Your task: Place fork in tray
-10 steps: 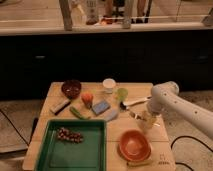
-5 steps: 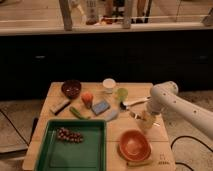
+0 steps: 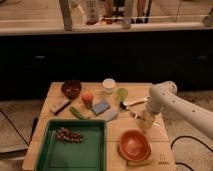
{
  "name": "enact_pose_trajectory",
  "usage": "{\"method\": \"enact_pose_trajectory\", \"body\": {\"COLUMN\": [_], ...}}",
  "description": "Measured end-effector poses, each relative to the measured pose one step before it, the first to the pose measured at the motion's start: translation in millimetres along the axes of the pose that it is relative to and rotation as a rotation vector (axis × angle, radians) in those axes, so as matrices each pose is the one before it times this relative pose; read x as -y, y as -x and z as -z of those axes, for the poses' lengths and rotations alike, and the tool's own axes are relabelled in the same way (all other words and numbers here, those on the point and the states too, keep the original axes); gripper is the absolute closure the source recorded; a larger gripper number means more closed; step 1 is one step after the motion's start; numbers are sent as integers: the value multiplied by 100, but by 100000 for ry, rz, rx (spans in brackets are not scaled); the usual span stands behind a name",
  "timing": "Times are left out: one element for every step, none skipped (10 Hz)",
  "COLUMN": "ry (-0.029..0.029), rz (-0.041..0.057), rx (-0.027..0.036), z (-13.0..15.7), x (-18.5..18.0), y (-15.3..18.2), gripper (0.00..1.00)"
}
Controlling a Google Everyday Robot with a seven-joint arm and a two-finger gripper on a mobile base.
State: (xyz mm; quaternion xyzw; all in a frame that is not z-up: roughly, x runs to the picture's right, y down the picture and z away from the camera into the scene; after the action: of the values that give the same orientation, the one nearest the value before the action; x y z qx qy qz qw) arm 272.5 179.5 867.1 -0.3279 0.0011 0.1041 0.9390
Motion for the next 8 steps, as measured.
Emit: {"method": "enact_pose_trajectory", "body": {"ry": [257,67,237,106,5,136,124,227], "rz": [-33,-125,14,322,445,28,-102,-60], "rx": [-240,-62,-92,-77,11,-155,-170,-130], "z": [-13,27,-108,-53,-23,-15,1,-75], "x": [-79,12,-4,57,88,2,-1,-19], "y": [-119,-79,16,188,244,-14,-79,-47], "gripper": [20,20,20,20,20,20,20,20]}}
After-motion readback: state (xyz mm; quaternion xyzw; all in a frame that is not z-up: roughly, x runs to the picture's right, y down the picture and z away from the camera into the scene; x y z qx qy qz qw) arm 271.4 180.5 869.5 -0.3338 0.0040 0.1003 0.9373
